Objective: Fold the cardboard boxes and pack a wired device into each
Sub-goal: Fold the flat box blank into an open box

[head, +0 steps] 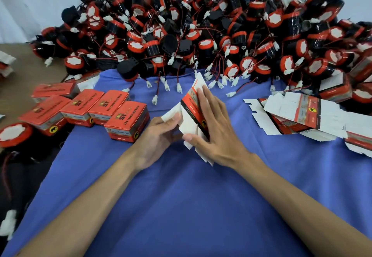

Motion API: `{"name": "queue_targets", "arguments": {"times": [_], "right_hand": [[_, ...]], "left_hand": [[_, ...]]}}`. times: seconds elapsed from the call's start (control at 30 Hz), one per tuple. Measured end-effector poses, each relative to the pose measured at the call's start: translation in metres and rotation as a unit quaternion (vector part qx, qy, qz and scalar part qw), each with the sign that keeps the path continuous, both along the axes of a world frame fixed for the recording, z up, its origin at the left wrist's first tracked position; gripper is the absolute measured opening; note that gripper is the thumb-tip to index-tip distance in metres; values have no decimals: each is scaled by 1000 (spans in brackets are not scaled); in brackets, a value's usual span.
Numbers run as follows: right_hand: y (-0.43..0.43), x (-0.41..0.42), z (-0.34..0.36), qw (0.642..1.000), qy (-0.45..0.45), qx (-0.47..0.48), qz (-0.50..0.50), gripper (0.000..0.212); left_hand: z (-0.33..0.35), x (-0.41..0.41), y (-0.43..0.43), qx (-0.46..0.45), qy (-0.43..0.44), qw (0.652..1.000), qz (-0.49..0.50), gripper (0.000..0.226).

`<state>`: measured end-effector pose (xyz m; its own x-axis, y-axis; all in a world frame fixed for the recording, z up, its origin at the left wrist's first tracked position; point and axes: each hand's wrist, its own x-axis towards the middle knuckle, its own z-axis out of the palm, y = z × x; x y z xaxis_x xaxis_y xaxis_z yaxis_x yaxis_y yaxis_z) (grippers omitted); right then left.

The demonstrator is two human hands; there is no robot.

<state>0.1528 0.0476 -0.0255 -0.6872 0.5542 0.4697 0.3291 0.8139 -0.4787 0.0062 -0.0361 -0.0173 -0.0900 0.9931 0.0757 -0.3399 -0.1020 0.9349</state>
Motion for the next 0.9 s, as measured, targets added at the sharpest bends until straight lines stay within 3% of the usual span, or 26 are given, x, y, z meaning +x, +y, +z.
{"name": "queue_targets", "arguments": {"times": [0.13, 0.43, 0.57, 0.67, 0.77, 0.9], "right_hand": [[0, -1, -2, 1000, -2, -17, 16, 110], [3, -3, -6, 996, 76, -41, -18, 79], [6, -2, -7, 993, 103, -54, -11, 73], [1, -3, -7, 996, 84, -10, 22, 74], [0, -2, -5, 996, 49, 35, 58, 79], [1, 1, 0, 995, 35, 39, 89, 77]], "left_hand": [[0, 3, 0, -9, 1, 1000, -9, 35], [-7, 11, 6, 14, 99, 990, 101, 37], [-9, 19, 6, 35, 210, 969, 126, 17], [-8, 25, 4, 61, 308, 942, 118, 29], [-9, 26, 0, 70, 341, 928, 136, 53], [-5, 26, 0, 46, 346, 924, 155, 32]]}}
